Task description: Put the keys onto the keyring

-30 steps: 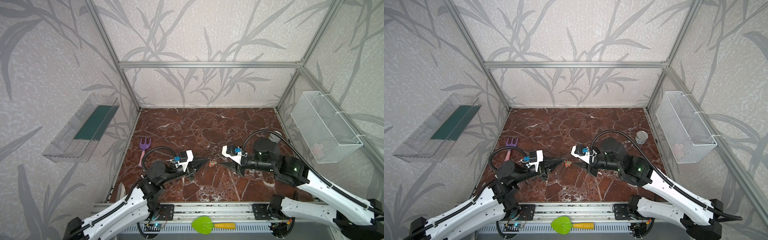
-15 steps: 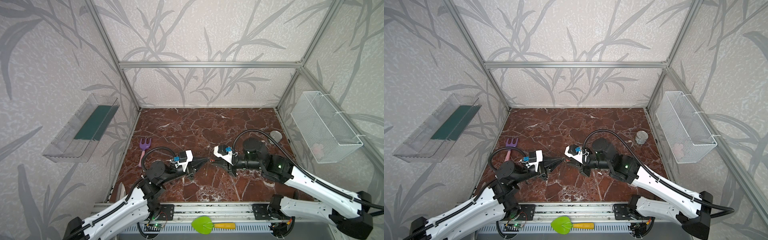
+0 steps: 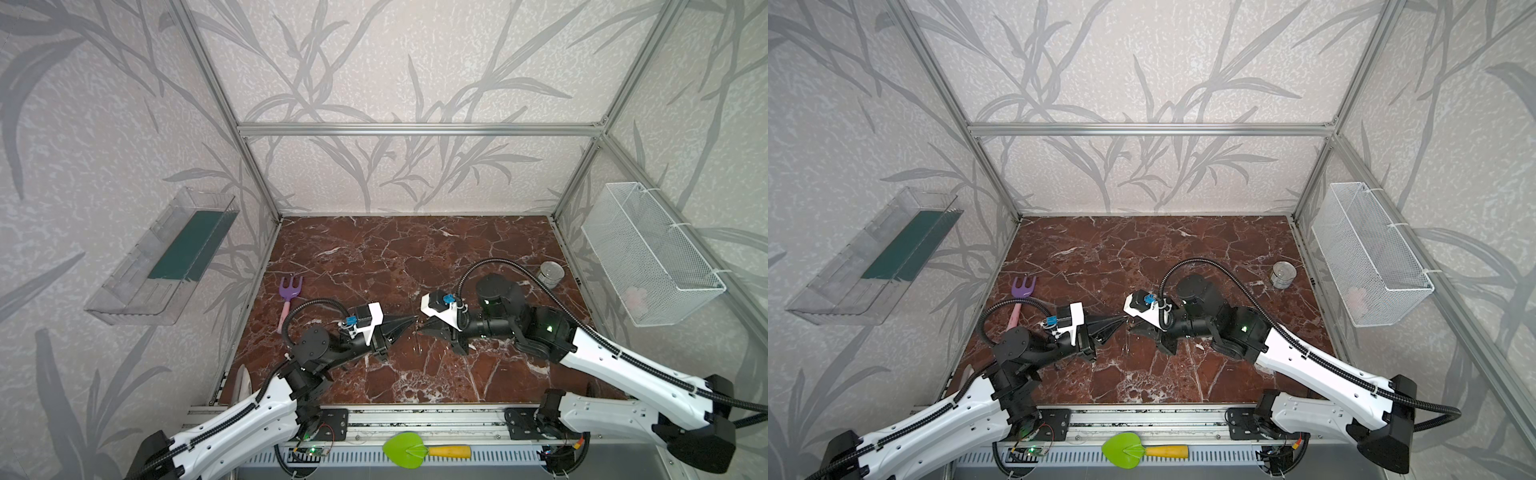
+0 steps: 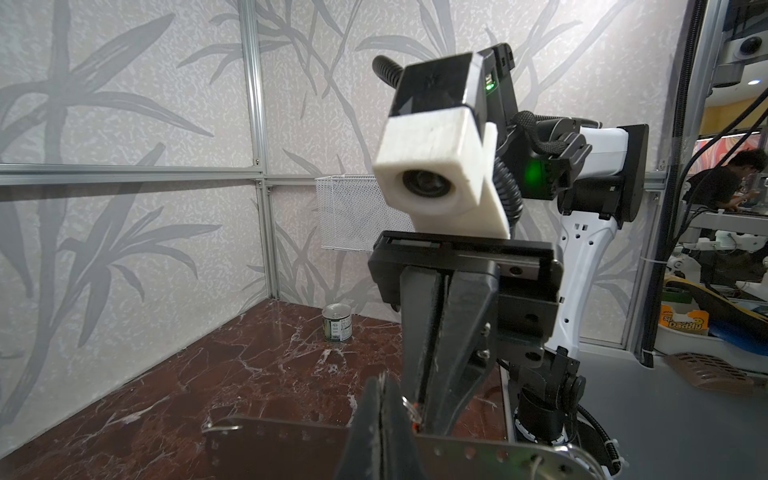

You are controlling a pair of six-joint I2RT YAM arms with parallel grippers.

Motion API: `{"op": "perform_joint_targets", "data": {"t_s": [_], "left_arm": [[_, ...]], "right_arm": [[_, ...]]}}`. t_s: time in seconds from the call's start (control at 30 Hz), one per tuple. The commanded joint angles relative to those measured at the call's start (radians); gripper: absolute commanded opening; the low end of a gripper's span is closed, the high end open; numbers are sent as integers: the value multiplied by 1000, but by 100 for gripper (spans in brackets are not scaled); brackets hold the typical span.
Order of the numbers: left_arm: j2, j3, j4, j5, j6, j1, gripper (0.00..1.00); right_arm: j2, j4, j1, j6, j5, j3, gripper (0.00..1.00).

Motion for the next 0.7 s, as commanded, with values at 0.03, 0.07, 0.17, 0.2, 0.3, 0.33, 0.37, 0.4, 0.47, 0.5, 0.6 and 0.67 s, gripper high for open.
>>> {"op": "perform_joint_targets", "data": {"t_s": [0.03,0.07,0.17,0.2,0.3,0.33,0.37,0.4,0.47,0.5,0.6,0.67], "left_arm": [[-2,-4,93,-7,-9,-4,0],[-2,-5,98,-7,-9,-4,0],[-6,-11,107,-8,-11,-3,0],[-6,-13,110,-8,-10,-3,0],[-12,-17,115,-11,-10,-4,0],[-15,-18,116,-11,-10,-3,0],[-17,-18,116,-13,-11,-4,0],[-18,-19,117,-13,-12,-3,0],[-17,-18,117,-13,-15,-3,0],[-18,-18,116,-13,-17,-3,0],[-16,-20,122,-11,-17,-4,0],[-17,-22,122,-11,-20,-3,0]], "right_arm": [[19,-62,5,-30,-60,46,0],[25,-68,5,-35,-67,50,0],[42,-89,4,-47,-90,62,0],[48,-98,4,-52,-94,67,0],[66,-123,5,-66,-113,79,0],[71,-128,5,-68,-117,83,0],[77,-135,4,-73,-125,88,0],[83,-142,4,-76,-131,93,0],[91,-144,4,-80,-140,95,0],[96,-145,4,-82,-149,100,0],[110,-144,4,-84,-168,105,0],[112,-137,5,-83,-160,105,0]]}}
